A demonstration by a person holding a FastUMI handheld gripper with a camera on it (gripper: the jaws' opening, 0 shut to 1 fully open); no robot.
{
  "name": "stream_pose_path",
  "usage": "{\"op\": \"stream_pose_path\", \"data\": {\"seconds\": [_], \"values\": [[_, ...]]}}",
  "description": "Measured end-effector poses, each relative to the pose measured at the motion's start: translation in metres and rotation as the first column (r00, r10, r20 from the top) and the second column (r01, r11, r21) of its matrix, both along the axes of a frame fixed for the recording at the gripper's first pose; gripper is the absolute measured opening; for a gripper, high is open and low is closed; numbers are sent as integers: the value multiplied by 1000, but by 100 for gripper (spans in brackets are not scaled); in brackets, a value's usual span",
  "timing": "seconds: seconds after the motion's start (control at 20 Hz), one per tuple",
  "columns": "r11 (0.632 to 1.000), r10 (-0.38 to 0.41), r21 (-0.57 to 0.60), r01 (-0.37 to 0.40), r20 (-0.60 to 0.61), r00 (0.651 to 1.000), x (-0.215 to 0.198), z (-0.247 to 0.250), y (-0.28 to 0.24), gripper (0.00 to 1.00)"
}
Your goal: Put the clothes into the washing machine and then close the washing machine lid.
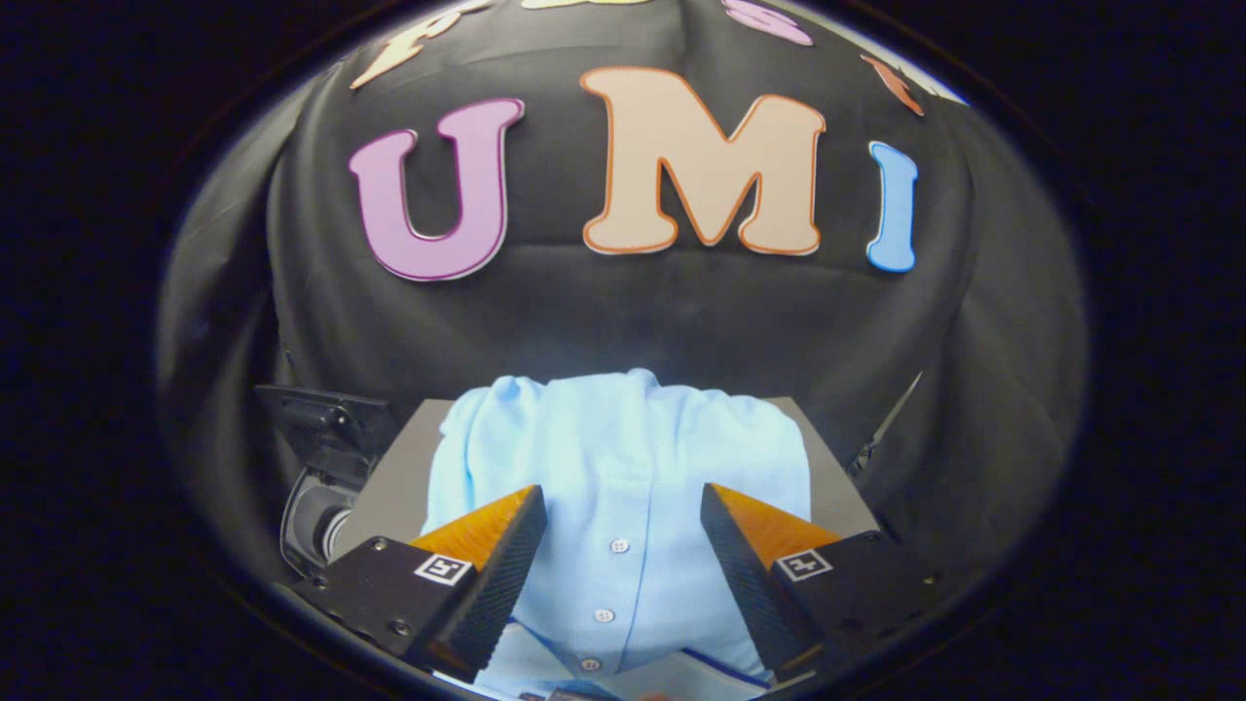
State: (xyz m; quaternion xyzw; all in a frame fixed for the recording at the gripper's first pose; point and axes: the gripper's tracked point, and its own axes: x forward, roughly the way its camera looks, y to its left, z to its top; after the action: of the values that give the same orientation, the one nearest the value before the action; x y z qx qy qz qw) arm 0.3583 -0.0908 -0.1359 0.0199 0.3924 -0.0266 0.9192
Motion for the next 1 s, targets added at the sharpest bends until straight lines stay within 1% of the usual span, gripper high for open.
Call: {"op": "stream_pose_path", "data": {"seconds": [0.1, 0.15, 0.2, 0.25, 0.3, 0.35, 0.4, 0.55, 0.65, 0.7, 0.75, 0.8, 0.95, 1.0], "values": [[1000, 4, -5, -4, -60, 998, -4, -19, 3, 98], [1000, 8, 18, -6, -104, 995, -10, -27, 6, 98], [999, -18, 32, 20, -61, 998, -3, -24, 6, 97], [999, -30, 37, 33, -70, 997, -1, -24, 7, 96], [999, -20, 23, 23, -95, 995, -9, -25, 8, 96], [1000, -21, 14, 22, -68, 997, -3, -24, 6, 98], [1000, -15, 17, 16, -87, 996, -4, -28, 9, 94], [999, 12, 33, -10, -84, 996, -4, -26, 17, 83], [1000, 3, 30, 0, -83, 997, -4, -25, 19, 59], [1000, 5, 23, -3, -84, 996, -5, -24, 20, 50], [1000, 5, 24, -3, -81, 997, -2, -24, 22, 42], [1000, -16, 21, 18, -84, 996, -4, -24, 22, 34], [999, -41, 19, 42, -75, 996, -4, -23, 24, 11], [998, -53, 32, 55, -70, 996, -4, -22, 25, 7]]}}
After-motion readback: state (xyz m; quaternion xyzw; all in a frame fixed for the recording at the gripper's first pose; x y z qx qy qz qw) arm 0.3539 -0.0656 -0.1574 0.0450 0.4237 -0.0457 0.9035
